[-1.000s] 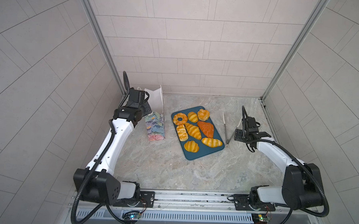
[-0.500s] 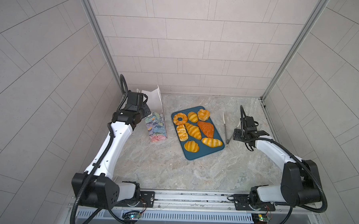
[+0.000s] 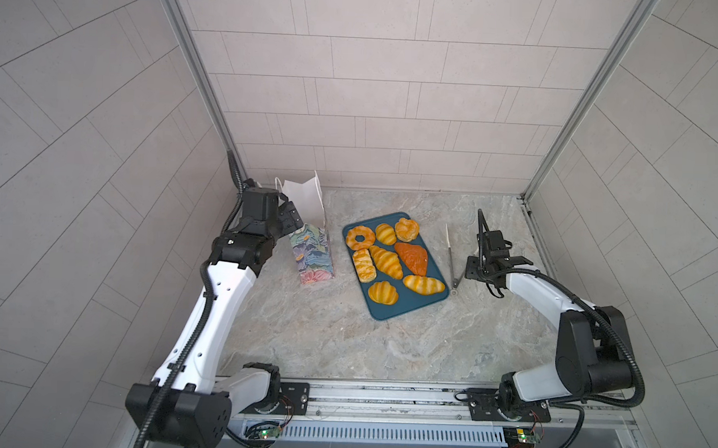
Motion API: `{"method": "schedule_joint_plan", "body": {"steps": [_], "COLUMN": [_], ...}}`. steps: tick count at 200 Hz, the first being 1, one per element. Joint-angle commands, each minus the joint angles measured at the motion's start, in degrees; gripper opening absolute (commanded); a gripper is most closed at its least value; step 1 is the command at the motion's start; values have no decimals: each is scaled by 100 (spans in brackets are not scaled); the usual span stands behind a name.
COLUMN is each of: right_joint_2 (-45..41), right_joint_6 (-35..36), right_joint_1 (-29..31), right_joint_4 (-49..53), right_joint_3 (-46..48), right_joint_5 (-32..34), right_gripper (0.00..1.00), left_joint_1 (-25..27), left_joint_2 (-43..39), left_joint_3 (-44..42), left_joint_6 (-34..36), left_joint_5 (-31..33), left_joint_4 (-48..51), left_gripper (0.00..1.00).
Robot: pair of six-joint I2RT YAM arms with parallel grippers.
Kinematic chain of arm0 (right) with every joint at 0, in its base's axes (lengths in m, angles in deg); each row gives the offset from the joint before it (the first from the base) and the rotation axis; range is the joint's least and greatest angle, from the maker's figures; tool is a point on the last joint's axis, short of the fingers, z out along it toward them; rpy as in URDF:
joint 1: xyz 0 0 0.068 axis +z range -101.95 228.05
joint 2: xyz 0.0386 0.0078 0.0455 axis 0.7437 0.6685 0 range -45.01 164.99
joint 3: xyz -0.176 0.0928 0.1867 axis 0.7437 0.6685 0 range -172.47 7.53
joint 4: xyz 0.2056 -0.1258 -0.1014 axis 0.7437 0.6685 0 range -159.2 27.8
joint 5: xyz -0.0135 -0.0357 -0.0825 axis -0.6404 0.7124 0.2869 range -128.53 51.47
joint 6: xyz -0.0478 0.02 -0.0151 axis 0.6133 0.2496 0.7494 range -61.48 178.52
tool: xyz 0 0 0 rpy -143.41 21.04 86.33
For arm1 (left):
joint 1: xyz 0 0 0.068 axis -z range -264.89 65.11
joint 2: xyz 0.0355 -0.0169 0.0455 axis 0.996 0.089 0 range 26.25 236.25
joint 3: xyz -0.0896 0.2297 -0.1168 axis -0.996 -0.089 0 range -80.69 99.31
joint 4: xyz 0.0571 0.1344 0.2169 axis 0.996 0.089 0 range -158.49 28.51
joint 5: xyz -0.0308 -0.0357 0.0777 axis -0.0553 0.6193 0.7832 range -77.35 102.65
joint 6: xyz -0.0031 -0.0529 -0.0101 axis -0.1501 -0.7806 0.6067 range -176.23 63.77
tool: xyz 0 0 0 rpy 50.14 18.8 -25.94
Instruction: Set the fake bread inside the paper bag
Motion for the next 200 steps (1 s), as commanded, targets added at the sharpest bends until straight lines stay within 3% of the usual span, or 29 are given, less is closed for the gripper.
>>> {"method": "schedule_joint_plan", "body": {"steps": [1,71,105,164,200], "right_joint_2": [191,1184,1637,2042,2083], "right_joint_6": [-267,-547,-568,-560,-601], "right_joint_1": [38,117,125,110,34], "right_joint_4": [21,69,246,377,432], "right_joint_3": [-144,-795,-1144,-1516,-1728], "right_joint_5": [-14,-17,91,121,7], "right_gripper": [62,52,39,24,1], "left_joint_1": [370,1871,2385,2856,2938], "left_joint_2": [-271,-515,-350,185,562], "left_joint_3": [-48,-118,63,491,761], "left_joint_6": [343,941,1367,2103,2435], "left_joint_5": [705,1959,2256,2135,1824], "left_joint_4": [-109,-548,-687,-914,-1086], "left_gripper": [94,96,98,98,98]}}
